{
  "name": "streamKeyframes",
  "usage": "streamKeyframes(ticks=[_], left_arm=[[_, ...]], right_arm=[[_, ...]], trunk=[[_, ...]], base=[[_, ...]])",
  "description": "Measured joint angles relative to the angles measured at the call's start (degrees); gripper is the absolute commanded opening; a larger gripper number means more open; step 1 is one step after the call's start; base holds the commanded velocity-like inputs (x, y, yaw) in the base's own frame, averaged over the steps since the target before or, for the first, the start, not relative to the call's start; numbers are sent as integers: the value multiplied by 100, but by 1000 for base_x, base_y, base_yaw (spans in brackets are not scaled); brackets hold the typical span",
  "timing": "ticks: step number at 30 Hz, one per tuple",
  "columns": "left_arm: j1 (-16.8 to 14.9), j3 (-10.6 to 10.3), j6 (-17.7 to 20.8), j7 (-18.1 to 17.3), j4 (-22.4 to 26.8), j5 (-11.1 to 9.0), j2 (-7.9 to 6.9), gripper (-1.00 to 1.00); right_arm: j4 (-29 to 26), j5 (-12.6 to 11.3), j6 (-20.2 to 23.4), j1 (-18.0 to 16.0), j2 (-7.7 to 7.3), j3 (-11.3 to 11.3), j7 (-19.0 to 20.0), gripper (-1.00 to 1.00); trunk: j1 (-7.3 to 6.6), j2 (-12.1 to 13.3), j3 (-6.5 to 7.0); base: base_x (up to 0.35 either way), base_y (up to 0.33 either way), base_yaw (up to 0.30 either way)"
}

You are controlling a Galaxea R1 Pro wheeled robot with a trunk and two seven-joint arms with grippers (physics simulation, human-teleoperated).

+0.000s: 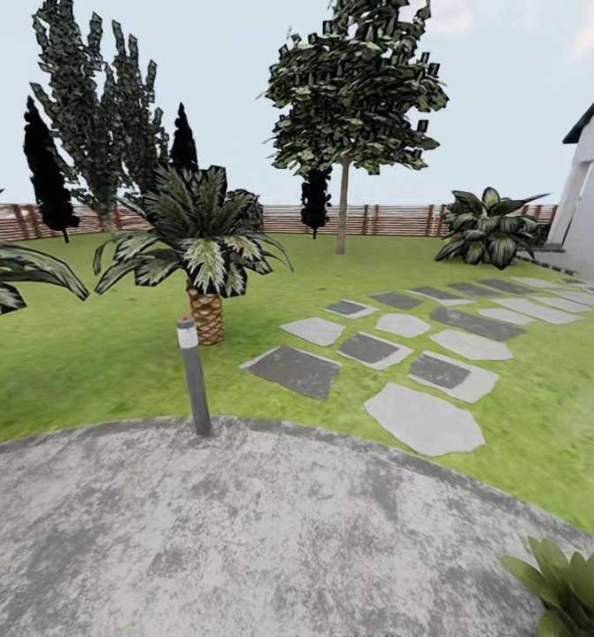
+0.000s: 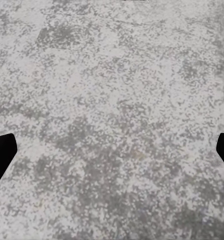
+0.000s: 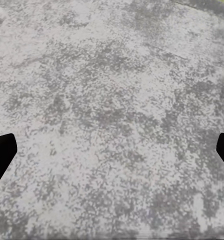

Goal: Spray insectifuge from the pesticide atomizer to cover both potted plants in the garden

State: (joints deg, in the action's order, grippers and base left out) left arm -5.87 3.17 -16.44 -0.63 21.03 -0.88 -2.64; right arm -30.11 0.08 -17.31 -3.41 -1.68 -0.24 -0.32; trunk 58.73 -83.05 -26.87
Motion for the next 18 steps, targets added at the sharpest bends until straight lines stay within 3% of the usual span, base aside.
streamKeyframes(ticks=[18], left_arm=[[0,-5,0,-1,0,24,1,100]], right_arm=[[0,0,0,1,0,0,0,100]], trunk=[[0,0,0]], base=[[0,0,-267]])
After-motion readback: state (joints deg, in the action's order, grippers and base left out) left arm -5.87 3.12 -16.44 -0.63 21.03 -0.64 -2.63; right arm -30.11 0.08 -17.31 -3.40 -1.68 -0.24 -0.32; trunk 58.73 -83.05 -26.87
